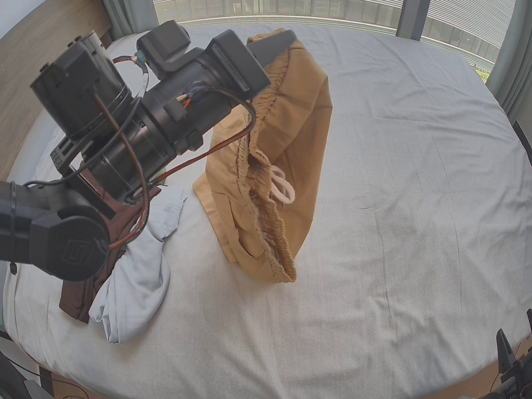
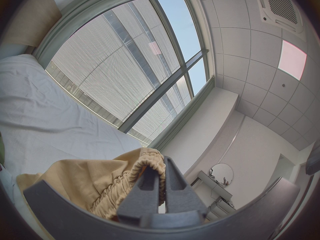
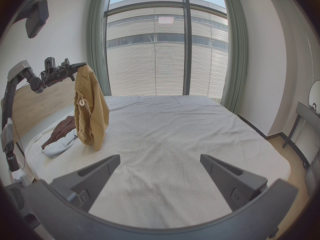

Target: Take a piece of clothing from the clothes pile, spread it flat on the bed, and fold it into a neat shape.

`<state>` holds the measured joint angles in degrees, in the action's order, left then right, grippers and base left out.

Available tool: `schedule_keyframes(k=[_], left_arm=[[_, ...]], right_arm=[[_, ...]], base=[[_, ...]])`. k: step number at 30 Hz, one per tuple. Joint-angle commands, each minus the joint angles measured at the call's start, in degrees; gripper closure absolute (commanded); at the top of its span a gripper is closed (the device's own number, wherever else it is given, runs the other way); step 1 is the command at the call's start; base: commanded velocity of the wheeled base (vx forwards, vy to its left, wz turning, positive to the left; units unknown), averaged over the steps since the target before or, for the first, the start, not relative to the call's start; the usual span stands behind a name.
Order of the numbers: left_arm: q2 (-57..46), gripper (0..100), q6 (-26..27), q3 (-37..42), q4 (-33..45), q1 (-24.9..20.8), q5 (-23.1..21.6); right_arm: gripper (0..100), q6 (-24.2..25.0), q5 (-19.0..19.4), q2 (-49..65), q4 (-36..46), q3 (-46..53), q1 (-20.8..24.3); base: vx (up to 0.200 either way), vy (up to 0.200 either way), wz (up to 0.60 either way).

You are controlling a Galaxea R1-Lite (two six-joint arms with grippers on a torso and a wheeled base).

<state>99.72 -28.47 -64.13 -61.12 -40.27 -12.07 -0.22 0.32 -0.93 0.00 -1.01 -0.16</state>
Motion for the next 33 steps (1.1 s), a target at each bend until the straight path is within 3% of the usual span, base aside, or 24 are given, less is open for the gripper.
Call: schedule_keyframes(k=[1, 18, 23, 33], left_arm=[[1.0, 100, -0.63, -2.49, 0.3, -0.16, -0.15], [-4.45, 100, -4.49, -3.89, 2.85, -2.1, -0.15], [-4.27, 100, -4.58, -0.55, 2.24, 0.54, -0.24], [-4.53, 100, -4.05, 4.28, 1.97, 0.63, 0.03]], right_arm=[[0, -0.04, 0.03, 0.93, 0.0, 1.01, -0.02], [0, -0.04, 0.03, 0.93, 0.0, 1.01, -0.02], [0, -0.04, 0.03, 0.93, 0.0, 1.01, -0.02], [0, -0.04, 0.03, 0.93, 0.0, 1.01, -0.02]], base=[[0.0, 0.0, 0.0], [0.0, 0.0, 0.0], [0.0, 0.0, 0.0], [0.0, 0.0, 0.0]])
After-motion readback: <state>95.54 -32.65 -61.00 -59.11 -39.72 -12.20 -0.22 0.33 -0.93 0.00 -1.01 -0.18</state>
